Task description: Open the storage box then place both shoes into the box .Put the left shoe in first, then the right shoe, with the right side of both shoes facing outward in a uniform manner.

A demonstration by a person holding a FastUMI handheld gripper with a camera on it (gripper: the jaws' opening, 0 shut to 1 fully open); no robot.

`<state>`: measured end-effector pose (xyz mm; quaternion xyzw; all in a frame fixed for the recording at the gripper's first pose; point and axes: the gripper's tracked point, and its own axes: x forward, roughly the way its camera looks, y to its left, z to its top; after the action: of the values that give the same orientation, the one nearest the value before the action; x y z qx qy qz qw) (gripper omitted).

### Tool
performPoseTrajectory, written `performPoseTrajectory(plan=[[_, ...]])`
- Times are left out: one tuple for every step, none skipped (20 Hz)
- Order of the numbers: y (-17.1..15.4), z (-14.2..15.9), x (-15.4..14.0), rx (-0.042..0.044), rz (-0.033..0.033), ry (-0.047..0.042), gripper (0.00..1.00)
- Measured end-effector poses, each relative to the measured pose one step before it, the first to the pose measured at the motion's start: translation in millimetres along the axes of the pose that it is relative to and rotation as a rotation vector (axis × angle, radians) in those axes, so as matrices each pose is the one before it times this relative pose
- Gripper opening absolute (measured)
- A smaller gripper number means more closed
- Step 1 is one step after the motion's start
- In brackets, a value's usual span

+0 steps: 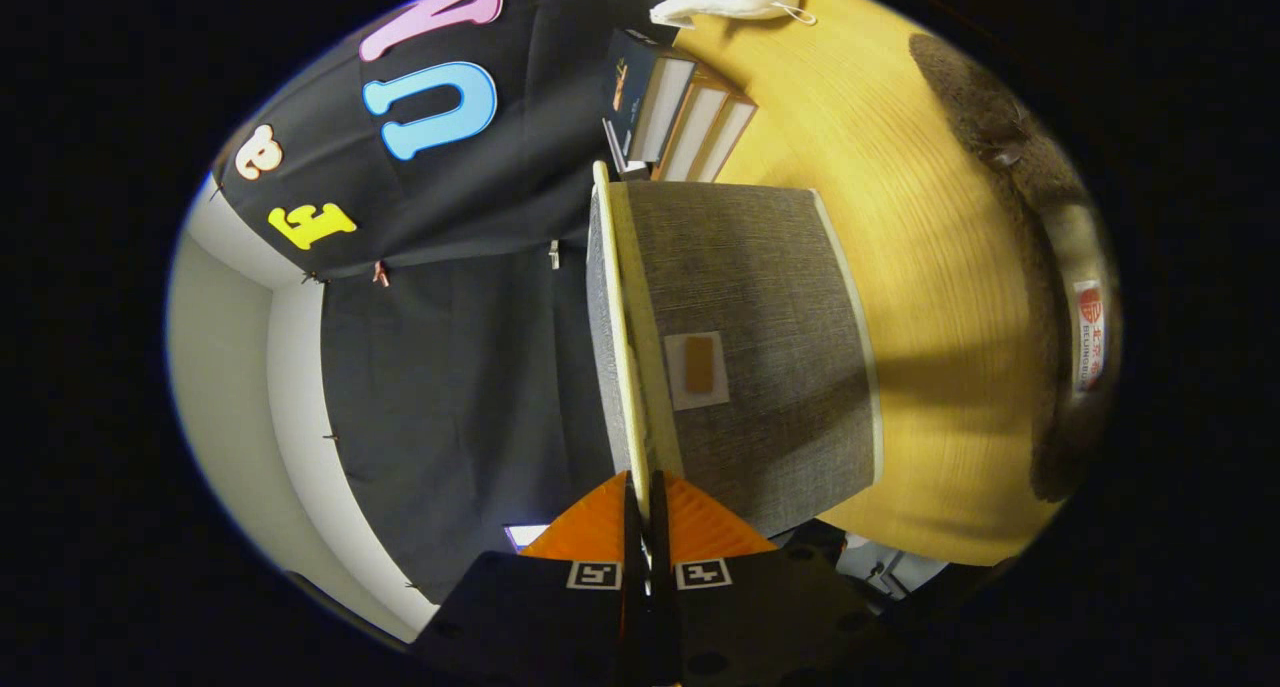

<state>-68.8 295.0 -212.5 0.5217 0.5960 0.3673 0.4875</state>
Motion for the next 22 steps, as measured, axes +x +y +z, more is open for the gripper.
performPoseTrajectory(plan=[[8.30, -0.53, -1.48, -0.01176, 0.00375, -0.00149, 0.05], [9.45, 0.30, -0.53, -0.00962, 0.00615, -0.00051, 0.05], [10.78, 0.86, 0.08, -0.00052, 0.00957, -0.00171, 0.05], [14.81, -2.34, 1.14, -0.00177, 0.01601, -0.00038, 0.05], [14.05, -0.39, 2.06, -0.00851, 0.01335, -0.00162, 0.05], [13.11, -0.64, 1.88, -0.01512, 0.00601, 0.00077, 0.05], [10.82, -2.00, 1.94, -0.02243, 0.00271, 0.00340, 0.05], [10.37, -1.70, 4.34, -0.02651, -0.00310, 0.00381, 0.05], [11.60, -3.64, 4.98, -0.02422, -0.00315, 0.00658, 0.05], [10.17, -2.13, 7.00, -0.02409, -0.00071, 0.00665, 0.05], [9.52, -3.20, 8.58, -0.02370, -0.00625, 0.00467, 0.05], [9.50, -0.70, 9.05, -0.02380, -0.00491, 0.00570, 0.05], [10.12, -0.90, 8.68, -0.02074, -0.00120, 0.00370, 0.05], [8.92, -0.38, 10.06, -0.01583, -0.00275, 0.00216, 0.05], [5.26, -0.54, 12.25, -0.01983, -0.01004, 0.00373, 0.05], [0.20, -0.28, 12.37, -0.01556, -0.02749, 0.00383, 0.05], [4.39, -3.14, 11.81, -0.00721, -0.01520, 0.00302, 0.05], [7.79, -1.57, 11.68, -0.00061, 0.00182, 0.00026, 0.05], [9.38, -2.61, 12.56, 0.00058, 0.00482, -0.00033, 0.05], [5.91, -2.37, 12.29, -0.00970, -0.00062, 0.00397, 0.05], [2.60, -1.22, 11.53, -0.01633, -0.00643, 0.00312, 0.05], [2.93, -2.34, 12.61, -0.01547, -0.00680, 0.00555, 0.05]])
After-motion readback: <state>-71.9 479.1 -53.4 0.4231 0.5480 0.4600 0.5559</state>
